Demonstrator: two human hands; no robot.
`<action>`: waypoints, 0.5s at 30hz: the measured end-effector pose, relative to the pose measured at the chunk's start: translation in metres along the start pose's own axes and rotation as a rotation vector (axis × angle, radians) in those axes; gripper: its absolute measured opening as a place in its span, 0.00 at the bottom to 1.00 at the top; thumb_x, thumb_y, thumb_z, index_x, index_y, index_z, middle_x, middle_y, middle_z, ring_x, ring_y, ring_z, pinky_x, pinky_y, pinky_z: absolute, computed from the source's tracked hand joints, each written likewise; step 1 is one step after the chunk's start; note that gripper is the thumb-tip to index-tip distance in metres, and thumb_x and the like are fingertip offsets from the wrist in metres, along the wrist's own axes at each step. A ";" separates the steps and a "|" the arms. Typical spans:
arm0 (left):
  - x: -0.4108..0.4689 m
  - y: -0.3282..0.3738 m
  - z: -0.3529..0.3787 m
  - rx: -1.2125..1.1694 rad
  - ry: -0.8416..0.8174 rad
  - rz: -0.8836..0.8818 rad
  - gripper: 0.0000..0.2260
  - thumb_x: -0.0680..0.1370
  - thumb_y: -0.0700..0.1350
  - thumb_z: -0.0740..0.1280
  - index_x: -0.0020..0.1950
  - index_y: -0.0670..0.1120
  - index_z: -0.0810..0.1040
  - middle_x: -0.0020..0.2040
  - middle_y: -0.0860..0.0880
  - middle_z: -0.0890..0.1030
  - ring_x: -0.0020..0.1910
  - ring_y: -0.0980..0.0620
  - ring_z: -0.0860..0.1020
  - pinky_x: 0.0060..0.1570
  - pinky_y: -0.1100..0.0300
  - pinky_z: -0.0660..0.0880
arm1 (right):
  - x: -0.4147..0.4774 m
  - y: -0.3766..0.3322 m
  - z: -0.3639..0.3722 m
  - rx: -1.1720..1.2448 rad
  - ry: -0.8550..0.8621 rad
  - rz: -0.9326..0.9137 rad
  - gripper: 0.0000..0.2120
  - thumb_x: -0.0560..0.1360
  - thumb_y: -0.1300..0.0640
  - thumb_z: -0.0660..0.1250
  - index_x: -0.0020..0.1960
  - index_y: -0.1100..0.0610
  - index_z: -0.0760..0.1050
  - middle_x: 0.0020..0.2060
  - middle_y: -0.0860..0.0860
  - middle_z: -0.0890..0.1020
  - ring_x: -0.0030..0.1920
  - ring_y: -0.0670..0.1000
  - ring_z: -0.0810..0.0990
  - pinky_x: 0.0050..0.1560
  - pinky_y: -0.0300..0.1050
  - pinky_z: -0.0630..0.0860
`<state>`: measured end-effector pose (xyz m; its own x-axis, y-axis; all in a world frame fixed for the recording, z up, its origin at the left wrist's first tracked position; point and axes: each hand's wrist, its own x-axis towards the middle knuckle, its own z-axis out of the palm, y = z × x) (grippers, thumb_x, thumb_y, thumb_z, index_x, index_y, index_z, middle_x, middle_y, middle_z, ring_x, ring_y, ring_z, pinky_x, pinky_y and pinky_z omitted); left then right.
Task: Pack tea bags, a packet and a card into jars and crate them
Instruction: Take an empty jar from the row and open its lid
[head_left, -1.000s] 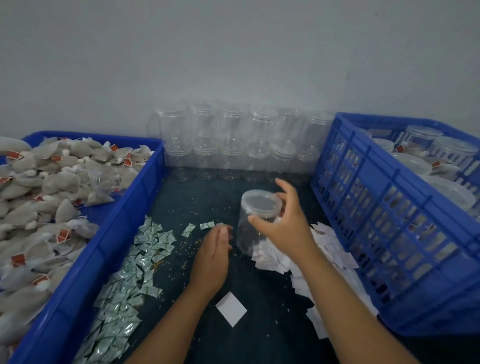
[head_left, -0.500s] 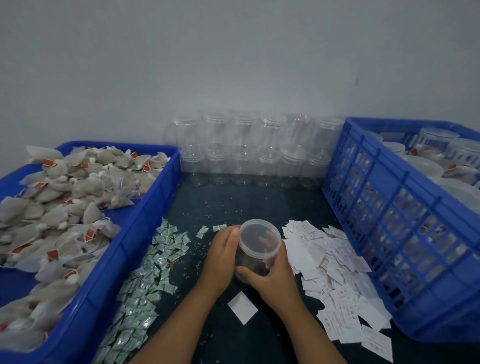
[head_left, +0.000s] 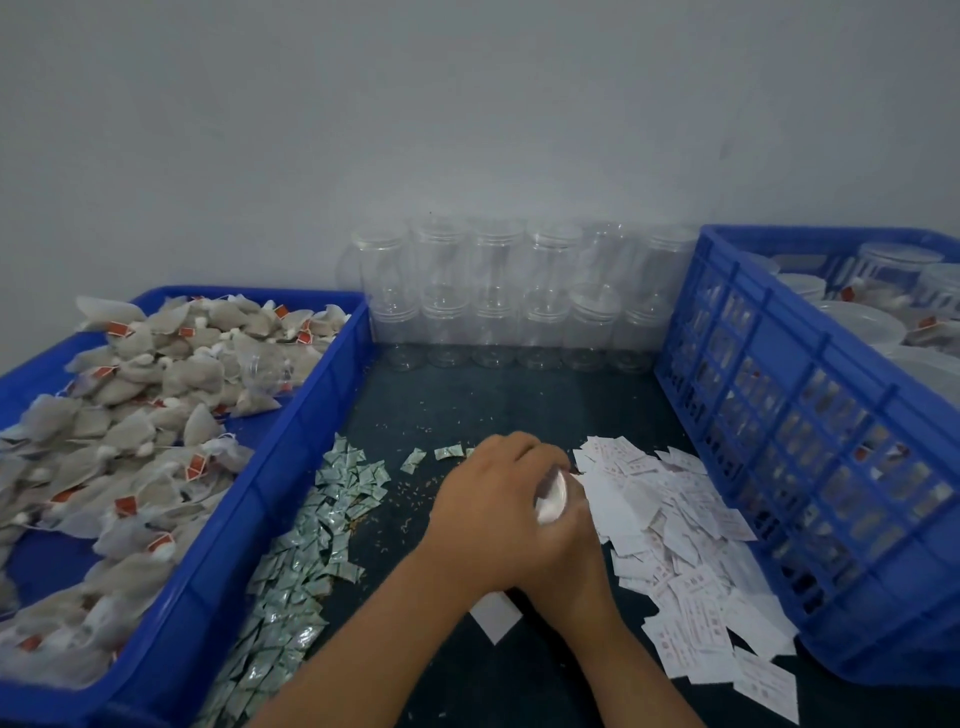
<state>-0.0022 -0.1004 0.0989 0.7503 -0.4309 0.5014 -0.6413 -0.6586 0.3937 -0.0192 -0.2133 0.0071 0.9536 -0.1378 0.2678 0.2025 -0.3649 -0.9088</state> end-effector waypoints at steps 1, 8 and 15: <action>-0.003 0.005 0.005 -0.005 0.070 -0.094 0.14 0.77 0.61 0.66 0.59 0.57 0.80 0.54 0.60 0.79 0.52 0.60 0.75 0.52 0.60 0.76 | 0.001 0.000 -0.001 -0.004 0.016 0.010 0.18 0.75 0.39 0.70 0.63 0.41 0.74 0.54 0.43 0.84 0.56 0.47 0.86 0.56 0.53 0.85; -0.003 0.019 0.000 0.305 -0.190 -0.343 0.44 0.70 0.82 0.46 0.72 0.52 0.66 0.60 0.49 0.75 0.59 0.48 0.76 0.52 0.53 0.75 | -0.003 -0.006 -0.002 -0.068 0.073 -0.075 0.22 0.72 0.40 0.70 0.62 0.23 0.68 0.55 0.34 0.81 0.52 0.40 0.84 0.44 0.38 0.83; -0.005 0.015 -0.034 0.466 -0.582 -0.303 0.48 0.75 0.74 0.58 0.84 0.54 0.36 0.64 0.43 0.77 0.58 0.43 0.80 0.47 0.52 0.75 | -0.006 0.000 -0.009 0.083 0.023 -0.020 0.31 0.73 0.46 0.78 0.73 0.32 0.72 0.66 0.38 0.83 0.65 0.42 0.83 0.60 0.38 0.81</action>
<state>-0.0209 -0.0870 0.1290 0.9266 -0.3602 -0.1082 -0.3600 -0.9327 0.0221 -0.0272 -0.2205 0.0081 0.9442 -0.1524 0.2921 0.2397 -0.2905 -0.9264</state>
